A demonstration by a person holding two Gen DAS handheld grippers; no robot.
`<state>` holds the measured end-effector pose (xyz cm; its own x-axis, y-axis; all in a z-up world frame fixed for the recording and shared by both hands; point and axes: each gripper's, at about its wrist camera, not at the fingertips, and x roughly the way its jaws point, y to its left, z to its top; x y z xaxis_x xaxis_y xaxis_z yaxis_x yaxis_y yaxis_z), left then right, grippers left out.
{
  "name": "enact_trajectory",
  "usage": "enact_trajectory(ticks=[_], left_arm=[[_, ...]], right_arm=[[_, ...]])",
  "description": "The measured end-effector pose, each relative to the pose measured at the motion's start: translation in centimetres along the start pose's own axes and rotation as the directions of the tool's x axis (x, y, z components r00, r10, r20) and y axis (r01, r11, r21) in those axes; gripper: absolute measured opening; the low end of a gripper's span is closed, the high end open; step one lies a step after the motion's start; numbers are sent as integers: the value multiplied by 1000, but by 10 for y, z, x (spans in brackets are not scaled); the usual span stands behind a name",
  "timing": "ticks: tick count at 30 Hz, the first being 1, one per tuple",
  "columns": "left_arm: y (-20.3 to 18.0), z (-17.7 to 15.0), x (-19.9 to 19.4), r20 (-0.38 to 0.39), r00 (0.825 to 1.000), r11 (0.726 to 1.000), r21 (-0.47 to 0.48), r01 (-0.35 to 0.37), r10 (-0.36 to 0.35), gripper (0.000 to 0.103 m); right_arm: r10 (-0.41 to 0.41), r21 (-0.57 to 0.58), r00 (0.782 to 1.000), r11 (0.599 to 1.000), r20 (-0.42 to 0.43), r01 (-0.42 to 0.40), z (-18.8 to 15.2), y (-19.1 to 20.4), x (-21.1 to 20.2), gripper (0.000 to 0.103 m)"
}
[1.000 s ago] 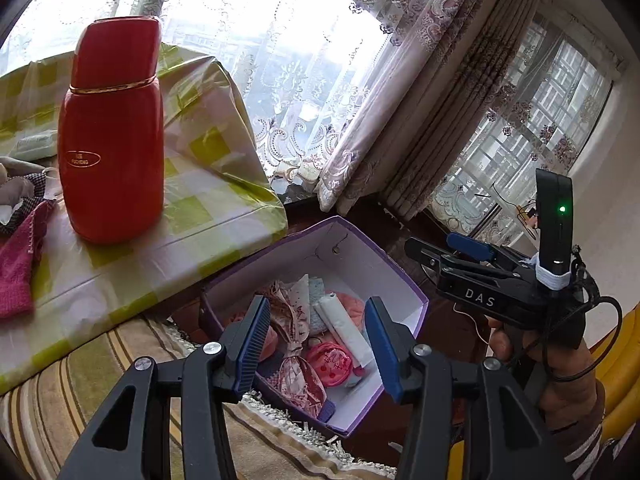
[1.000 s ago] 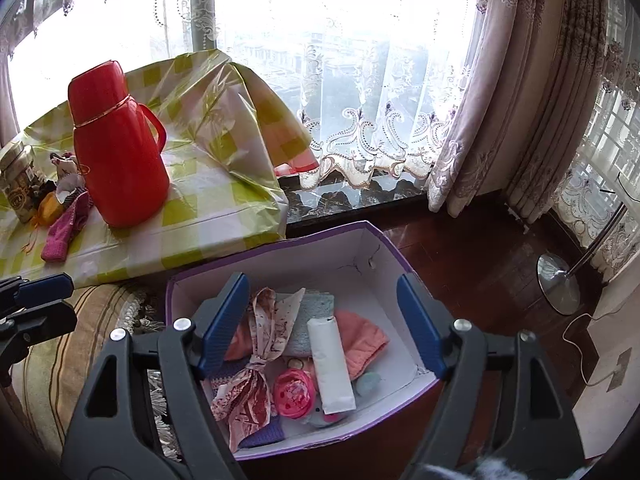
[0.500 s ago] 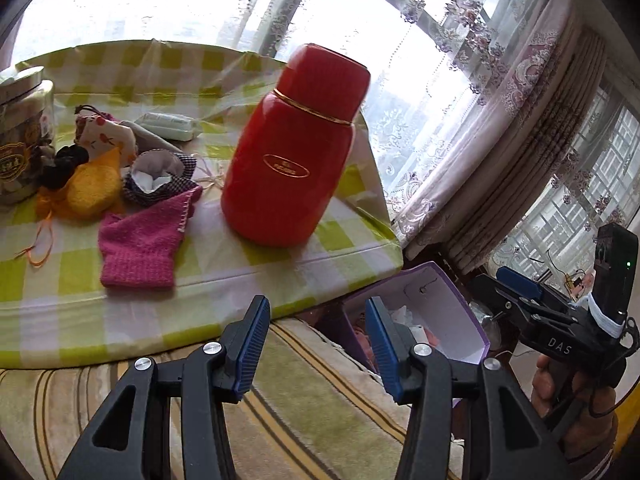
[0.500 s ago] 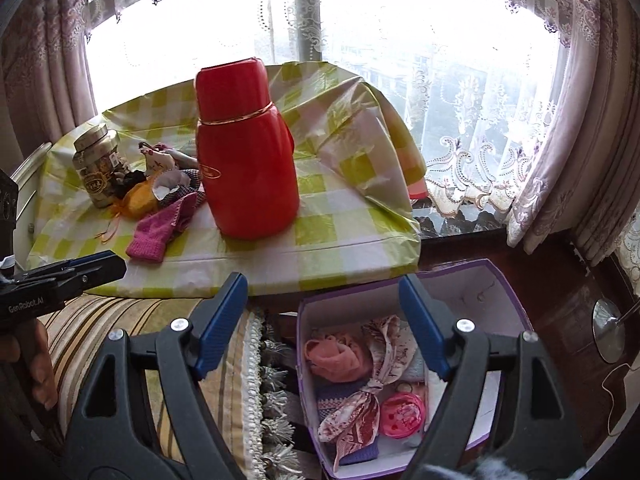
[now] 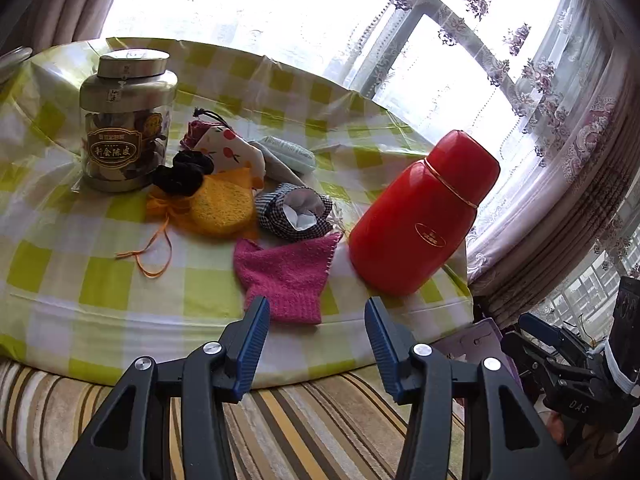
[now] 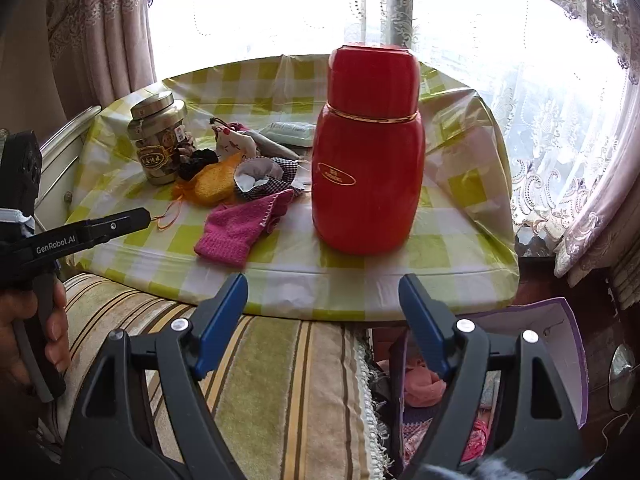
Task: Organize soft objects
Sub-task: 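Move both open tools back over the bed toward the remaining items, then grasp the black scrunchie with the left tool while the right tool grasps the pink knitted sock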
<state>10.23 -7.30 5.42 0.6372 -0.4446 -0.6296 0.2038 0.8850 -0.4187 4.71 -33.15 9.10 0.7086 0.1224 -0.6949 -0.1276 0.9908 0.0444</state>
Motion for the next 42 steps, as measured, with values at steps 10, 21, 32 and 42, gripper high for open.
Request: enact_trajectory(ticks=[10, 21, 32, 42], left_arm=[[40, 48, 16, 47, 996, 997, -14, -73, 73, 51], [83, 104, 74, 34, 981, 981, -42, -188, 190, 53], [107, 126, 146, -12, 945, 945, -3, -328, 327, 53], [124, 116, 170, -39, 927, 928, 4, -372, 372, 49]], right_arm=[[77, -11, 995, 997, -66, -78, 28, 43, 54, 80], [96, 27, 982, 995, -165, -93, 50, 78, 142, 80], [75, 50, 958, 997, -275, -64, 46, 89, 210, 80], [63, 10, 957, 998, -284, -63, 44, 96, 228, 80]])
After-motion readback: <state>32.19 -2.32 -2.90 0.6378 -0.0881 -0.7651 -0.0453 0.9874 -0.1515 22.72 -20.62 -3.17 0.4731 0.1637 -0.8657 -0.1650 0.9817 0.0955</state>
